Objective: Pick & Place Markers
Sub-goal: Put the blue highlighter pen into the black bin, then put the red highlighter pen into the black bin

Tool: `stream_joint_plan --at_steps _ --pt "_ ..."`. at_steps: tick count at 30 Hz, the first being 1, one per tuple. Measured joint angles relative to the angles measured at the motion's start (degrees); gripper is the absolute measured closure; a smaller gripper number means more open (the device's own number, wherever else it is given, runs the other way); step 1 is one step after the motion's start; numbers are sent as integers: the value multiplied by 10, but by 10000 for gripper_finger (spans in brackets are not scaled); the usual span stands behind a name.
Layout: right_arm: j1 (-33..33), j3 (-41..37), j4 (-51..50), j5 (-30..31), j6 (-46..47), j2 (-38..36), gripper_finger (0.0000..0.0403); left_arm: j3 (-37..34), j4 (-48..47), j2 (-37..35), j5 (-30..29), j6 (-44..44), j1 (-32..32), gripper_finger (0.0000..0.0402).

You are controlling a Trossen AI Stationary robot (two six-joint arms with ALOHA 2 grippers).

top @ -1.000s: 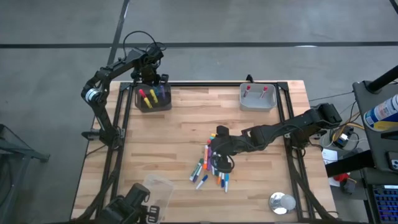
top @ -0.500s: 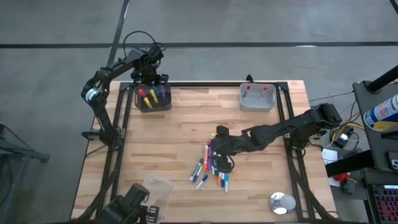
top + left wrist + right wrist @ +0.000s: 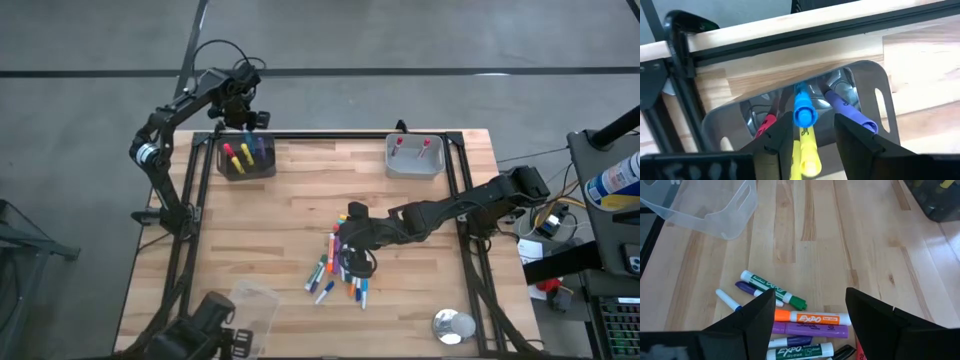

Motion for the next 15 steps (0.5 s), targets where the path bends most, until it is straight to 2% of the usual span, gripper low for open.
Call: stream_joint_plan --at_steps 15 --pt "0 0 0 0 0 0 164 156 -93 -1 -9 -1 0 268"
